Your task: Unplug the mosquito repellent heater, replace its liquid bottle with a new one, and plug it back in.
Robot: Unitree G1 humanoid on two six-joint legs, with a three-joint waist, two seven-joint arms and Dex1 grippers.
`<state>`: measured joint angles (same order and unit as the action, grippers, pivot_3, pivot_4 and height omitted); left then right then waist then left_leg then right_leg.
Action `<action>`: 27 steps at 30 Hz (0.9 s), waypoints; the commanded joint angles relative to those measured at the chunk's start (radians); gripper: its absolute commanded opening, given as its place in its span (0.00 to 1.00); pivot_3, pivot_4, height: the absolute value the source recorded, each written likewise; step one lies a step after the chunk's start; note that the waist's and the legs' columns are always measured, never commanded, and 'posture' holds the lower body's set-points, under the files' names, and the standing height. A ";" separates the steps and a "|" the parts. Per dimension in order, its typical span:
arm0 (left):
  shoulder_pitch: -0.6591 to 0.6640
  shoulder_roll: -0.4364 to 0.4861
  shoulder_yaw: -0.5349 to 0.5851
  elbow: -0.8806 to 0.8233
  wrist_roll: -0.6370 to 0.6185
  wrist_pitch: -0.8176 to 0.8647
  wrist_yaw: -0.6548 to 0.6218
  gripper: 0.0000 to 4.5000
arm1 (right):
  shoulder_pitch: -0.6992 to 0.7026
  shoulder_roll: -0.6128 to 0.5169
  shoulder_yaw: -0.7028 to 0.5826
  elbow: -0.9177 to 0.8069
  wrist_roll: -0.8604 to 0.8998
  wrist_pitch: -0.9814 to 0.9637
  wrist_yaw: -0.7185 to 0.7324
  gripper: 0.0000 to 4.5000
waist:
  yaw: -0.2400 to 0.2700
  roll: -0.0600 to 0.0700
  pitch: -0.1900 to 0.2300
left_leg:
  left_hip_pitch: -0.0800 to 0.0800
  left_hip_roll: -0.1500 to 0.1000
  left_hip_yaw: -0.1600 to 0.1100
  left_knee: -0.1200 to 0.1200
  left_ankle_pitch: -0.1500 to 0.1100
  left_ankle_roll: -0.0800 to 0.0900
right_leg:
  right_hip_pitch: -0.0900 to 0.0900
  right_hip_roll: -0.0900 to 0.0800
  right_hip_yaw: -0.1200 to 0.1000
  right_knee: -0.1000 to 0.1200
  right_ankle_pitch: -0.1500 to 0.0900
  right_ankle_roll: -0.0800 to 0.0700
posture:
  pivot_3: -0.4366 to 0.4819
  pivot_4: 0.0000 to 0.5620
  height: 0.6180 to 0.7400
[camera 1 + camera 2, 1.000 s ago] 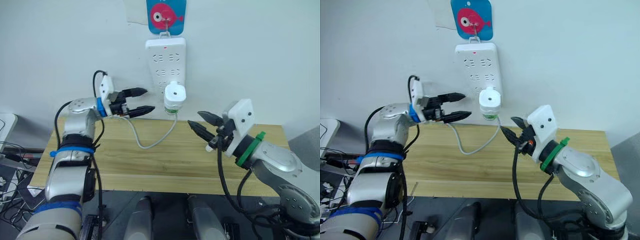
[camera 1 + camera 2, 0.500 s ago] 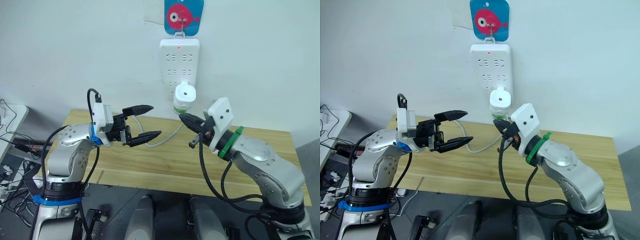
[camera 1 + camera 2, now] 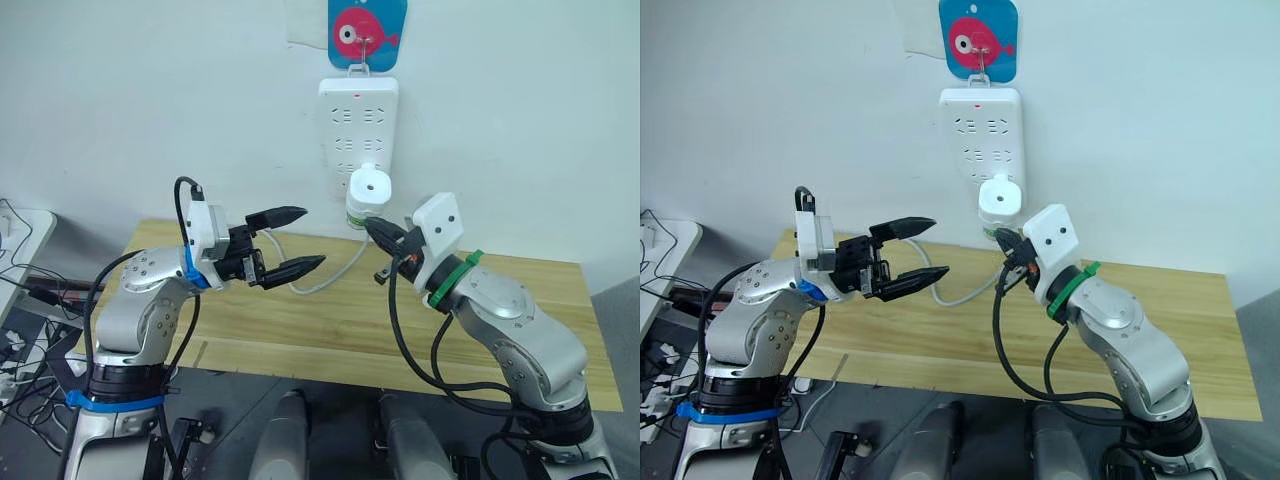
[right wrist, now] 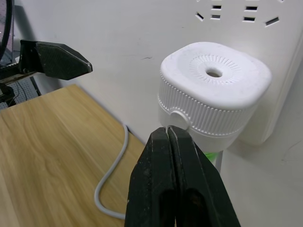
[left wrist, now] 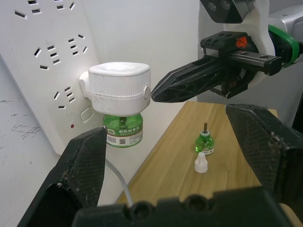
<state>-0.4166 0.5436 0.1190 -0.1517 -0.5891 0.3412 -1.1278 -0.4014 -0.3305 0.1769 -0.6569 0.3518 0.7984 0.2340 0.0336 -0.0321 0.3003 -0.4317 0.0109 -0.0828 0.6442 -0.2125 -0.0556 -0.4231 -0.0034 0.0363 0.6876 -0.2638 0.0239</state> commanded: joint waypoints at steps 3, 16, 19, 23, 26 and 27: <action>-0.016 0.013 -0.006 -0.029 -0.016 -0.011 -0.008 1.00 | -0.004 0.022 -0.030 -0.024 -0.008 -0.004 -0.011 0.01 | 0.000 0.000 0.000 | 0.000 0.000 0.000 0.000 0.000 0.000 | 0.000 0.000 0.000 0.000 0.000 0.000 | 0.74 0.52 1.00; -0.044 0.003 -0.026 0.016 -0.009 -0.024 -0.014 1.00 | -0.027 0.054 -0.028 -0.014 -0.053 0.021 -0.048 0.01 | -0.001 0.000 0.000 | 0.000 0.000 0.000 0.000 0.000 0.000 | 0.000 0.000 0.000 -0.001 0.000 0.000 | 0.73 0.51 1.00; -0.044 0.005 -0.027 0.018 -0.011 -0.025 -0.018 1.00 | -0.033 0.069 -0.031 -0.013 -0.062 0.019 -0.061 0.01 | -0.002 0.000 0.000 | 0.000 0.000 0.000 0.000 0.000 0.000 | 0.000 0.000 0.000 -0.001 0.000 0.000 | 0.73 0.51 1.00; -0.041 0.007 -0.026 0.020 -0.014 -0.027 -0.027 1.00 | -0.041 0.086 -0.039 -0.013 -0.072 0.020 -0.078 0.01 | -0.003 0.000 0.000 | 0.000 0.000 0.000 0.000 0.000 0.000 | 0.000 0.000 0.000 -0.001 0.000 0.000 | 0.72 0.50 1.00; -0.042 0.006 -0.026 0.023 -0.014 -0.028 -0.029 1.00 | -0.056 0.097 -0.057 -0.004 -0.075 0.022 -0.087 0.01 | -0.003 0.000 0.000 | 0.000 0.000 0.000 0.000 0.000 0.000 | 0.000 0.000 0.000 -0.001 0.000 0.000 | 0.72 0.50 1.00; -0.040 0.006 -0.026 0.021 -0.015 -0.028 -0.029 1.00 | -0.057 0.097 -0.058 -0.005 -0.074 0.024 -0.086 0.01 | -0.003 0.000 0.000 | 0.000 0.000 0.000 0.000 0.000 0.000 | 0.000 0.000 0.000 -0.001 0.000 0.000 | 0.72 0.49 1.00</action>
<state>-0.4521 0.5452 0.0839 -0.1117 -0.5893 0.3296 -1.1491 -0.4250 -0.2331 0.1764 -0.6464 0.3091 0.8406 0.1858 0.0305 -0.0319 0.3004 -0.4317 0.0113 -0.0827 0.6440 -0.2124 -0.0558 -0.4232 -0.0033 0.0365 0.6868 -0.2638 0.0240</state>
